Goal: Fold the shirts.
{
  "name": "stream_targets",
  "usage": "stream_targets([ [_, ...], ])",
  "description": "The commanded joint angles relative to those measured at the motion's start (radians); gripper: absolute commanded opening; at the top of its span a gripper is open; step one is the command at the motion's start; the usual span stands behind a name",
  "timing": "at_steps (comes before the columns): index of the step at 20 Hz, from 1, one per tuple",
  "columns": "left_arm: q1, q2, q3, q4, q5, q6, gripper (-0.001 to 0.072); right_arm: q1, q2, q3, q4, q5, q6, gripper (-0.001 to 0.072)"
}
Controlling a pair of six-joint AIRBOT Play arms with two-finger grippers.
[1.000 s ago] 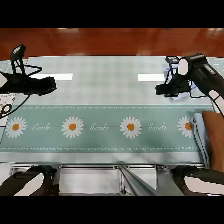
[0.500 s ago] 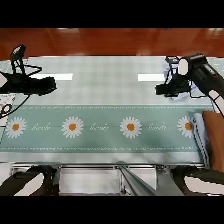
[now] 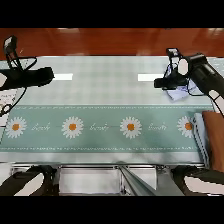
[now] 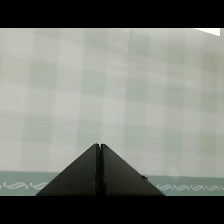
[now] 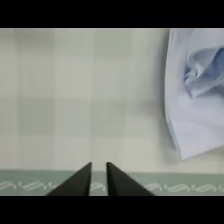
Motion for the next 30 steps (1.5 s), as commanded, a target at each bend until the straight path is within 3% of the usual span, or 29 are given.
stream_targets([
  [1,0.0,0.001,0.0,-0.033,0.119,-0.006,0.0015,0.0,0.0,0.05,-0.224,-0.161,-0.008,0.0415],
  [4,0.001,0.001,0.001,-0.061,0.145,-0.005,0.0028,-0.041,0.0,0.139,-0.441,-0.152,-0.008,0.0414],
  [5,0.01,0.001,0.001,-0.061,0.156,-0.005,0.0156,-0.084,0.0,0.164,-0.444,-0.153,-0.007,0.0415],
  [6,0.021,0.001,0.001,-0.06,0.156,-0.005,0.0426,-0.131,0.0,0.175,-0.437,-0.153,-0.005,0.0414],
  [7,0.039,-0.001,0.001,-0.056,0.15,-0.002,0.0508,-0.191,-0.003,0.175,-0.412,-0.148,-0.003,0.0414],
  [10,0.108,-0.004,0.0,-0.053,0.017,-0.002,0.0508,-0.381,-0.056,0.175,-0.105,-0.09,-0.032,0.0414],
  [12,0.136,-0.014,-0.009,-0.027,-0.078,-0.002,0.0508,-0.468,-0.127,0.176,0.095,-0.098,-0.143,0.0413],
  [16,0.145,-0.058,-0.023,-0.019,-0.219,-0.002,0.0508,-0.509,-0.257,0.176,0.11,-0.144,-0.16,0.0413],
  [19,0.135,-0.063,-0.031,-0.019,-0.22,-0.002,0.0508,-0.504,-0.325,0.176,0.125,-0.2,-0.161,0.0412],
  [22,0.124,-0.063,-0.032,-0.018,-0.219,-0.001,0.0508,-0.504,-0.368,0.176,0.24,-0.245,-0.193,0.0406],
  [23,0.122,-0.063,-0.032,-0.019,-0.218,-0.001,0.0508,-0.504,-0.376,0.176,0.299,-0.249,-0.227,0.0358],
  [25,0.122,-0.063,-0.032,-0.019,-0.216,0.003,0.0508,-0.504,-0.371,0.176,0.408,-0.241,-0.314,0.0031],
  [30,0.225,-0.004,0.017,-0.01,-0.306,0.101,0.0508,-0.505,-0.201,0.176,0.464,-0.242,-0.366,0.0031],
])
